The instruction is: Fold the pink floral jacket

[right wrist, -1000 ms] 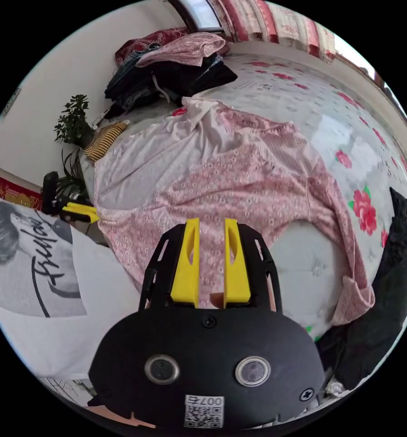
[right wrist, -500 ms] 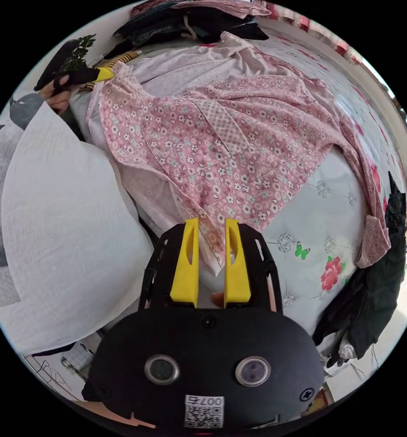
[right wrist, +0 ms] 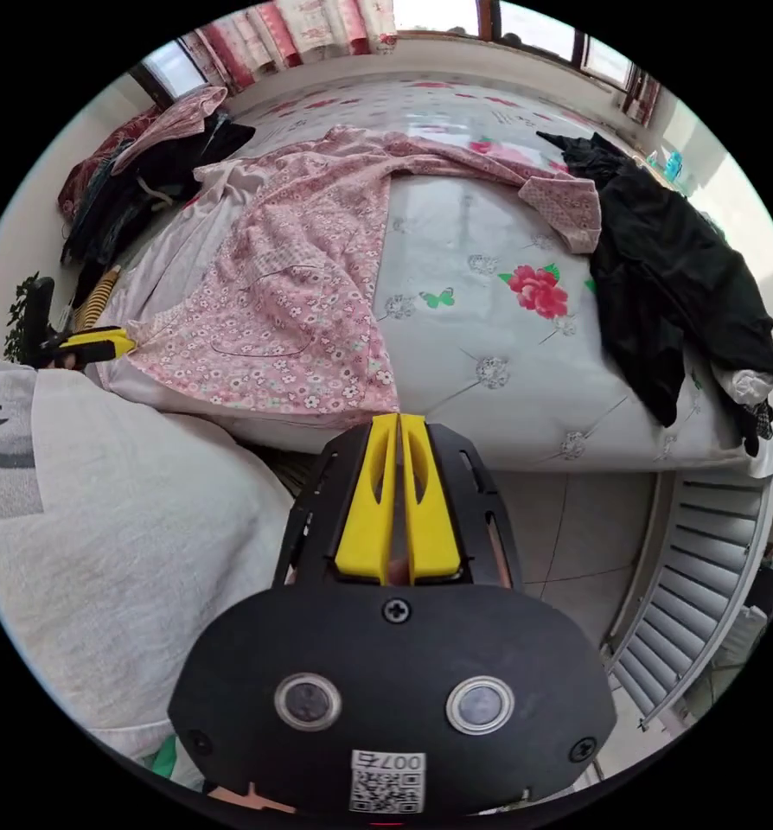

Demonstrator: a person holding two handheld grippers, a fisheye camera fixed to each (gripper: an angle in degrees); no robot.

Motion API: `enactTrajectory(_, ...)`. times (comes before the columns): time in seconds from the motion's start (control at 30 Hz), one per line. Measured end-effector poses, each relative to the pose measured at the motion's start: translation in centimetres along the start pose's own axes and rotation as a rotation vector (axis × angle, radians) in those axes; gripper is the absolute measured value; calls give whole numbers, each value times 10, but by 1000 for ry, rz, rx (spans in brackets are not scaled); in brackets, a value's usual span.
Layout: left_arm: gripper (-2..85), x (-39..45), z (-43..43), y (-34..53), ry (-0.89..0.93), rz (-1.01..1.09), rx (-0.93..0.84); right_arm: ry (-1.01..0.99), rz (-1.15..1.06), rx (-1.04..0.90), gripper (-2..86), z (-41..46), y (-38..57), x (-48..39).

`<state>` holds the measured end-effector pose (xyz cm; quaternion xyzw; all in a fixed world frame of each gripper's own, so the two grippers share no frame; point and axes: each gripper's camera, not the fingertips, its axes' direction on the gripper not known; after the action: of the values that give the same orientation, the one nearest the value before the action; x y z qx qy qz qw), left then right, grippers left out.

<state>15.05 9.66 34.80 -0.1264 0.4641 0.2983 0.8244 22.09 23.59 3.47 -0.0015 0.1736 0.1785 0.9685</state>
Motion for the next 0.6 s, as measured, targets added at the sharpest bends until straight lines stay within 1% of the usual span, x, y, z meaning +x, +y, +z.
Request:
enactTrajectory(0.13, -2, -9, 16, 7, -11, -28, -72, 47, -126, -43, 9, 6, 0, -18)
enactTrajectory(0.17, -2, -9, 17, 7, -12, -30, -73, 59, -158, -42, 9, 6, 0, -22)
enactTrajectory(0.23, -2, -10, 17, 4, -11, -45, -69, 137, -291, -50, 9, 11, -5, -38)
enactTrajectory(0.37, -2, -11, 15, -5, -14, -60, -55, 200, -411, -97, 6, 31, -21, -53)
enactTrajectory(0.5, -2, -10, 7, -11, -18, -72, -27, 311, -527, -224, -1, 53, -19, -55)
enactTrajectory(0.57, -2, -12, 6, -8, -47, -88, -27, 292, -550, -303, -2, 62, -7, -47)
enactTrajectory(0.6, -2, -16, 8, -3, -64, -107, -34, 260, -522, -331, -2, 64, 1, -38)
